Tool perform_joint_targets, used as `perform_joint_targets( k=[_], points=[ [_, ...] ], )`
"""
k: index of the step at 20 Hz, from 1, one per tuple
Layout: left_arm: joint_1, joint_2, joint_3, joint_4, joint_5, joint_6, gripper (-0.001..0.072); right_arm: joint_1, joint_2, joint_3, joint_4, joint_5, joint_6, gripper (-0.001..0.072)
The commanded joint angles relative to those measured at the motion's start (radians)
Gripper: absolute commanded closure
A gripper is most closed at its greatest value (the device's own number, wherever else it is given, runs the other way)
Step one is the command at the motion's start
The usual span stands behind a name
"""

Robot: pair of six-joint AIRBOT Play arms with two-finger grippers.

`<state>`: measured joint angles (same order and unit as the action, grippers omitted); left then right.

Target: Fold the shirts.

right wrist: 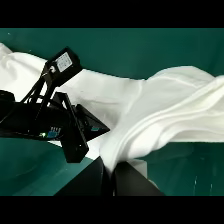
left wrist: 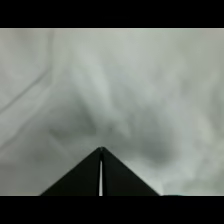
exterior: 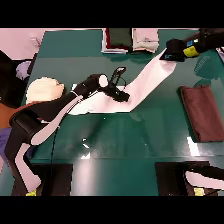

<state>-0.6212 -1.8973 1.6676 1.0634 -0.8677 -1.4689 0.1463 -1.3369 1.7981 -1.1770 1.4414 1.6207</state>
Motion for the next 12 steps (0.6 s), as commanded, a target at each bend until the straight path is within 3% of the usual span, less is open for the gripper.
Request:
perform_joint_targets(
  k=[1,9,12],
  points=[
    [0.06,0.035,0.045,0.016,-0.064,-0.019,0.068,0.068,-0.043,0.049,0.007,0.0,0.021,0.0696],
    [0.397,0.399,0.047,0.251,-0.19,-0.021,0.0679,0.337,-0.247,0.216,0.01,-0.119,0.063,0.0696],
    [0.503,0.517,0.047,0.306,-0.234,-0.014,0.0679,0.472,-0.372,0.26,0.085,-0.275,0.064,0.0694]
  ],
)
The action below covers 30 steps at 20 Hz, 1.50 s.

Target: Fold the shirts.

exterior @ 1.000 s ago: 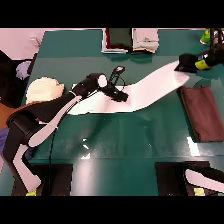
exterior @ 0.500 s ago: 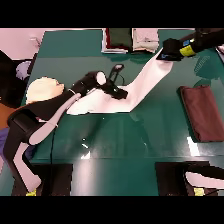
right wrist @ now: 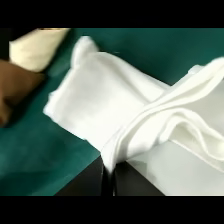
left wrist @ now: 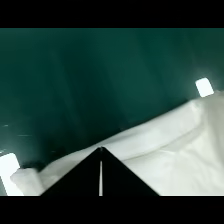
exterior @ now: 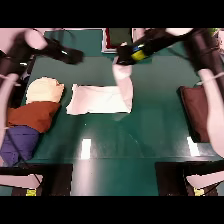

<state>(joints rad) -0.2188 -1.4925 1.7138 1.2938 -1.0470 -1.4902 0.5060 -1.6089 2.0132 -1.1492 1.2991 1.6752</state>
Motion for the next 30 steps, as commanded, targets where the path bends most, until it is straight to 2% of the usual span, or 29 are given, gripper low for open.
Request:
perform_joint_targets(
  k=[1,2,3,5,7,10,12,17,18,19,20,22,25,30],
  points=[
    [0.128,0.144,0.001,0.082,-0.065,0.006,0.0679,0.147,-0.14,0.039,0.097,-0.2,0.003,0.0693],
    [0.15,0.171,0.001,0.084,-0.073,0.007,0.0679,0.18,-0.183,0.028,0.142,-0.278,-0.024,0.0692],
    [0.166,0.191,0.001,0.084,-0.077,0.007,0.0679,0.206,-0.226,0.025,0.192,-0.351,-0.071,0.0651],
    [0.184,0.214,0.001,0.085,-0.088,0.006,0.0679,0.243,-0.303,0.026,0.296,-0.476,-0.185,0.0399],
    [0.184,0.219,0.001,0.091,-0.116,0.007,0.0679,0.234,-0.319,0.025,0.269,-0.446,-0.187,0.0387],
    [0.184,0.219,0.001,0.087,-0.157,0.007,0.0679,0.149,-0.262,0.018,0.112,-0.277,-0.131,0.0389],
    [0.173,0.219,0.001,0.09,-0.176,0.007,0.0679,0.075,-0.179,-0.067,0.009,-0.216,-0.108,0.0389],
    [0.061,0.218,-0.003,0.09,-0.137,0.008,0.0679,-0.087,-0.005,-0.362,-0.216,-0.085,0.053,0.0387],
    [0.041,0.218,-0.003,0.09,-0.122,0.008,0.0679,-0.114,0.006,-0.405,-0.203,-0.076,0.057,0.0348],
    [0.026,0.218,-0.003,0.09,-0.113,0.013,0.0679,-0.132,0.006,-0.435,-0.185,-0.066,0.058,0.0183],
    [0.013,0.218,-0.003,0.09,-0.113,0.027,0.0679,-0.141,0.0,-0.46,-0.158,-0.064,0.064,0.0117],
    [0.0,0.213,-0.003,0.09,-0.114,0.034,0.0679,-0.142,-0.036,-0.481,-0.096,-0.065,0.072,0.0116],
    [0.0,0.212,-0.02,0.087,-0.129,0.033,0.0679,-0.118,-0.111,-0.48,-0.063,-0.085,0.164,0.0117],
    [0.0,0.211,-0.051,0.087,-0.146,0.034,0.0679,-0.089,-0.211,-0.479,0.054,-0.168,0.177,0.0123]
  ],
)
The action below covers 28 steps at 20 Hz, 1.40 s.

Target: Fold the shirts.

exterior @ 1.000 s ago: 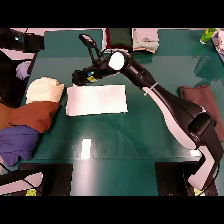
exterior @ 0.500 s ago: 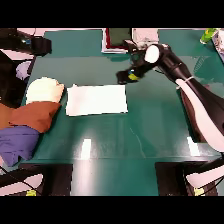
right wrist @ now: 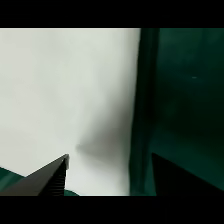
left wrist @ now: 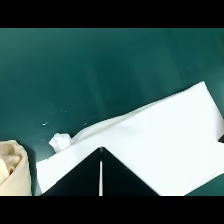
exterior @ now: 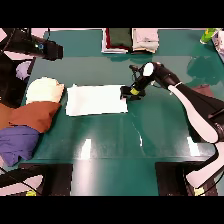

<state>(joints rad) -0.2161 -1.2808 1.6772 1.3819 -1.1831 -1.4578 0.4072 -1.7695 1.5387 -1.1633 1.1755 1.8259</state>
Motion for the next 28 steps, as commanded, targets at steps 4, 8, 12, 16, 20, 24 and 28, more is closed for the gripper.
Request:
perform_joint_targets(
  k=[4,8,12,16,20,24,28],
  points=[
    [-0.002,-0.001,-0.016,-0.001,-0.013,0.001,0.0679,0.02,-0.07,-0.005,0.098,-0.13,0.025,0.0289],
    [-0.003,-0.001,-0.016,-0.002,-0.013,0.0,0.068,0.017,-0.038,-0.004,0.083,-0.182,-0.043,0.0694],
    [-0.08,-0.001,-0.016,0.005,0.002,0.002,0.068,-0.074,0.108,-0.004,-0.026,-0.163,-0.044,0.0694],
    [-0.178,-0.001,-0.016,0.005,0.051,0.008,0.068,-0.292,0.297,-0.004,-0.17,-0.087,-0.043,0.0694],
    [-0.201,-0.001,-0.016,-0.008,0.054,0.011,0.0679,-0.583,0.407,-0.004,-0.199,-0.042,-0.047,0.0694],
    [-0.201,-0.001,-0.016,-0.014,0.053,0.008,0.0679,-0.823,0.431,-0.004,-0.193,-0.007,-0.05,0.0694],
    [-0.201,-0.001,-0.016,-0.019,0.054,-0.008,0.0679,-0.912,0.43,-0.005,-0.191,0.006,-0.092,0.0694]
  ],
)
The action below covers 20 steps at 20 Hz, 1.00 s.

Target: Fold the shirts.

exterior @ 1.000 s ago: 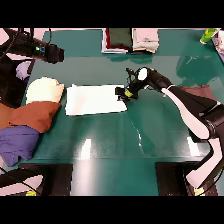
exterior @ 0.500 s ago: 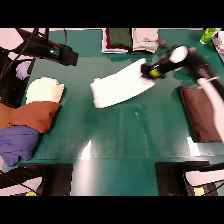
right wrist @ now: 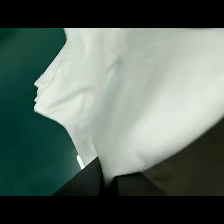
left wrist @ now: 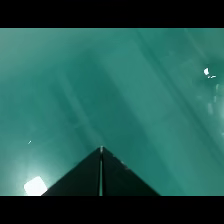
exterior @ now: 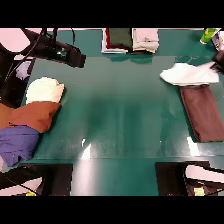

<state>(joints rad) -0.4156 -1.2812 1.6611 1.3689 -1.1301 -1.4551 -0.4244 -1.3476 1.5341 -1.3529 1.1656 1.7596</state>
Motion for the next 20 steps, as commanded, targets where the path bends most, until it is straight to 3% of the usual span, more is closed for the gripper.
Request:
perform_joint_targets(
  k=[1,5,13,20],
  points=[
    [-0.002,0.0,0.0,-0.006,0.002,-0.011,0.0679,-0.084,0.008,0.0,0.0,0.018,-0.034,0.0695],
    [-0.002,0.0,0.0,-0.007,0.002,-0.011,0.0679,-0.084,0.01,0.052,0.058,0.055,-0.044,0.0694],
    [-0.002,0.0,0.0,-0.007,-0.033,-0.01,0.0679,-0.117,0.014,0.332,0.039,0.301,-0.059,0.0694],
    [-0.001,0.0,-0.001,-0.007,-0.068,-0.009,0.0679,-0.21,0.206,0.053,0.023,0.32,-0.087,0.0694]
  ],
)
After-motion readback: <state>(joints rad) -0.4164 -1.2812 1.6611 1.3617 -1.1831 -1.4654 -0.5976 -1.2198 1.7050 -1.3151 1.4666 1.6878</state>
